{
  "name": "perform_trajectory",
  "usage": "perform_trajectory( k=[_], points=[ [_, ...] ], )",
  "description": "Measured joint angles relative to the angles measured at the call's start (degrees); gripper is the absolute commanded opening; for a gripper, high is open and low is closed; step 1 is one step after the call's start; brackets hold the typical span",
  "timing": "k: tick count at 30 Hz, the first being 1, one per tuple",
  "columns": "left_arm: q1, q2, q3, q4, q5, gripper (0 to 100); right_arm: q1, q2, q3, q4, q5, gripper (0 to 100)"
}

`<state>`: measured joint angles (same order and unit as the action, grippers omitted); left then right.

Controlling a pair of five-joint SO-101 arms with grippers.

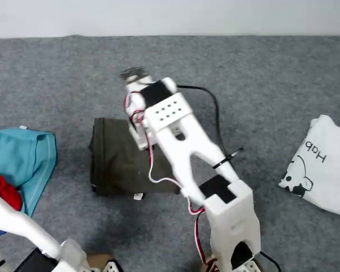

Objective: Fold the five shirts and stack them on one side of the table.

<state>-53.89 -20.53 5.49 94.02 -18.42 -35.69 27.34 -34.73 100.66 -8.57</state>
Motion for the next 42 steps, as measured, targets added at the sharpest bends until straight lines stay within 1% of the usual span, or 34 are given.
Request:
perform_trajectory(
  k=[6, 15, 20, 22, 27, 28, 29, 31, 34, 37, 39, 42],
  points=[
    [2.90, -0.09, 0.00, 1.14, 0.00, 1, 0.18, 6.51, 0.00, -2.99, -1.85, 29.3],
    [3.16, -5.89, 0.00, 1.14, 0.00, 1, 0.18, 16.44, 0.00, -10.73, -1.85, 29.2],
    [3.52, -6.86, 0.62, 1.14, 0.00, 1, 0.44, 19.78, -0.18, -11.60, -1.85, 28.8],
    [3.52, -6.95, 1.14, 1.14, 0.00, 1, 0.53, 20.48, -0.88, -11.52, -1.85, 24.3],
    [3.52, -6.95, 1.67, 1.14, 0.00, 1, 1.23, 20.75, -0.88, -11.25, -1.76, 1.6],
    [3.52, -6.95, 1.76, 1.14, 0.00, 1, 2.02, 20.75, -0.88, -11.16, -0.70, 0.3],
    [3.52, -6.95, 1.85, 1.14, 0.00, 1, 2.73, 20.66, -0.88, -10.90, 0.97, 1.8],
    [3.52, -6.95, 1.85, 1.14, 0.00, 1, 4.13, 20.75, -0.97, -10.02, 3.87, 0.8],
    [3.52, -6.95, 1.85, 1.14, 0.00, 1, 5.63, 21.27, -2.11, -7.65, 5.19, 1.0],
    [3.52, -6.95, 1.85, 1.14, 0.00, 1, 6.51, 21.63, -4.40, -3.16, 6.42, 1.0],
    [3.52, -6.95, 1.85, 1.14, 0.00, 1, 7.21, 21.36, -5.80, -0.53, 8.70, 1.0],
    [3.52, -6.95, 1.85, 1.14, 0.00, 1, 8.18, 17.58, -5.89, -0.18, 12.40, 0.9]
  ],
)
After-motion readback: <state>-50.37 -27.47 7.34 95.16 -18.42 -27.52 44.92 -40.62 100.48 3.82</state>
